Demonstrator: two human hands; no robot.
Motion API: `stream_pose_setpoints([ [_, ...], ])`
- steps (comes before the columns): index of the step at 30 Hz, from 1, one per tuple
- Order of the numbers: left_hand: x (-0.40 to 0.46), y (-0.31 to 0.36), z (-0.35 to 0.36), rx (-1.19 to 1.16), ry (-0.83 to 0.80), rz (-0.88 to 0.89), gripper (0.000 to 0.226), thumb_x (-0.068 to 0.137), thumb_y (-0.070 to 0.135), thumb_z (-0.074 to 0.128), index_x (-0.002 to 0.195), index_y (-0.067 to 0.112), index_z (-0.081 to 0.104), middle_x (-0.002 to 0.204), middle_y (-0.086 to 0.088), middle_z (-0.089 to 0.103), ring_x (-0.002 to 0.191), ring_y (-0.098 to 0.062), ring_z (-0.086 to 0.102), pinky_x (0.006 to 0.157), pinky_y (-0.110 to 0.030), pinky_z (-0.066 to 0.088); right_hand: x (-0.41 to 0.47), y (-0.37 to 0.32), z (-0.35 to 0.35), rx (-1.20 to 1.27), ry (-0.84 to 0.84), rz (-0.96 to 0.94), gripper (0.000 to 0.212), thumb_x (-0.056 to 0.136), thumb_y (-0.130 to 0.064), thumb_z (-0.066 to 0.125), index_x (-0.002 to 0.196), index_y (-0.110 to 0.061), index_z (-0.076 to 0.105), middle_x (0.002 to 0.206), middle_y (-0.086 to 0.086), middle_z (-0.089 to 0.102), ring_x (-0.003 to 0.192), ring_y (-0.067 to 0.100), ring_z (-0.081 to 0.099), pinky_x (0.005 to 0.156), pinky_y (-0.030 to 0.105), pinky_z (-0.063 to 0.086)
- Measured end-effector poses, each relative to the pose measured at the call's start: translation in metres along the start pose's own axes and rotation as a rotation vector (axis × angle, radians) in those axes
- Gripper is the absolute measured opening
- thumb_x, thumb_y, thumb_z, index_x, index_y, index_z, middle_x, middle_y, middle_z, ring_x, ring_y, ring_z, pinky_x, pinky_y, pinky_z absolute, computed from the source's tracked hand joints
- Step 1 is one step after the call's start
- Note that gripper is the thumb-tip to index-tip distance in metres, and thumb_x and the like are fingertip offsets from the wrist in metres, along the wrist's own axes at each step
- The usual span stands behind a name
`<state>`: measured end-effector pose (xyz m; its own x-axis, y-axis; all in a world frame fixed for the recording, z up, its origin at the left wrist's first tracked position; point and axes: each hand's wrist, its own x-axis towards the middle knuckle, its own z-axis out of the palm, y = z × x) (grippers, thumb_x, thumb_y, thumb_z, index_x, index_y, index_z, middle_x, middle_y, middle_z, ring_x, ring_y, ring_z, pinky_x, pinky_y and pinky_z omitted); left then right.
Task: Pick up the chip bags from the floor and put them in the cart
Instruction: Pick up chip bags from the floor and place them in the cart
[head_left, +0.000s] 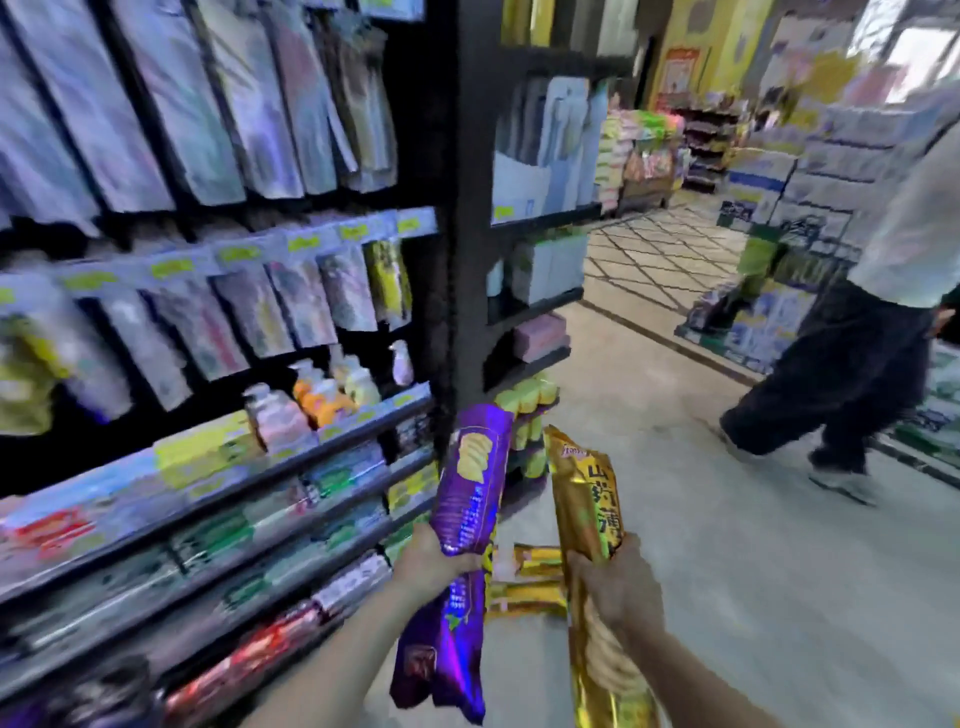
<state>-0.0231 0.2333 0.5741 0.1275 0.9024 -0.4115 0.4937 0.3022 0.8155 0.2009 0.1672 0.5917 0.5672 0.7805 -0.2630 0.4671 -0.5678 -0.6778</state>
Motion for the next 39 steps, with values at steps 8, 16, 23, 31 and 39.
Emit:
stream_pose_setpoints([
  [8, -0.157, -0.166, -0.2, -0.049, 0.378, -0.229, 0.061, 0.067, 0.024, 0.083, 0.111, 0.007, 0.044, 0.102, -0.004, 0.052, 0.101, -0.023, 0.057, 0.077, -0.027, 0.04, -0.171, -0.099, 0.171, -0.048, -0.319, -0.222, 0.058, 0.077, -0.042, 0.072, 0.114, -0.006, 0.046, 0.113, 0.017, 0.064, 0.106, 0.037, 0.061, 0.083, 0.039, 0.047],
  [16, -0.301, -0.314, -0.31, -0.201, 0.616, -0.433, 0.068, 0.066, 0.02, 0.084, 0.118, 0.003, 0.043, 0.112, -0.009, 0.06, 0.105, -0.024, 0.058, 0.086, -0.03, 0.044, -0.356, -0.155, 0.316, -0.178, -0.666, -0.453, 0.062, 0.076, -0.048, 0.069, 0.117, -0.008, 0.044, 0.115, 0.015, 0.065, 0.107, 0.033, 0.062, 0.089, 0.04, 0.05],
  [23, -0.391, -0.389, -0.362, -0.218, 0.784, -0.585, 0.079, 0.054, 0.04, 0.089, 0.11, 0.002, 0.046, 0.111, -0.011, 0.057, 0.105, -0.024, 0.056, 0.088, -0.03, 0.044, -0.492, -0.181, 0.395, -0.259, -0.813, -0.548, 0.064, 0.077, -0.048, 0.068, 0.12, -0.009, 0.043, 0.119, 0.011, 0.063, 0.108, 0.032, 0.061, 0.085, 0.037, 0.048],
  [31, -0.432, -0.54, -0.437, -0.191, 0.865, -0.728, 0.092, 0.04, 0.049, 0.089, 0.111, 0.001, 0.056, 0.105, -0.018, 0.066, 0.096, -0.03, 0.064, 0.081, -0.036, 0.051, -0.613, -0.201, 0.491, -0.356, -0.907, -0.543, 0.075, 0.081, -0.051, 0.063, 0.134, -0.008, 0.033, 0.128, 0.012, 0.058, 0.117, 0.032, 0.057, 0.09, 0.039, 0.047],
  [39, -0.451, -0.546, -0.454, -0.115, 0.839, -0.76, 0.064, 0.066, 0.015, 0.083, 0.116, -0.003, 0.049, 0.11, -0.014, 0.062, 0.101, -0.026, 0.061, 0.085, -0.032, 0.047, -0.653, -0.178, 0.574, -0.45, -0.894, -0.473, 0.073, 0.081, -0.055, 0.061, 0.129, -0.008, 0.034, 0.125, 0.013, 0.059, 0.111, 0.032, 0.06, 0.085, 0.039, 0.049],
])
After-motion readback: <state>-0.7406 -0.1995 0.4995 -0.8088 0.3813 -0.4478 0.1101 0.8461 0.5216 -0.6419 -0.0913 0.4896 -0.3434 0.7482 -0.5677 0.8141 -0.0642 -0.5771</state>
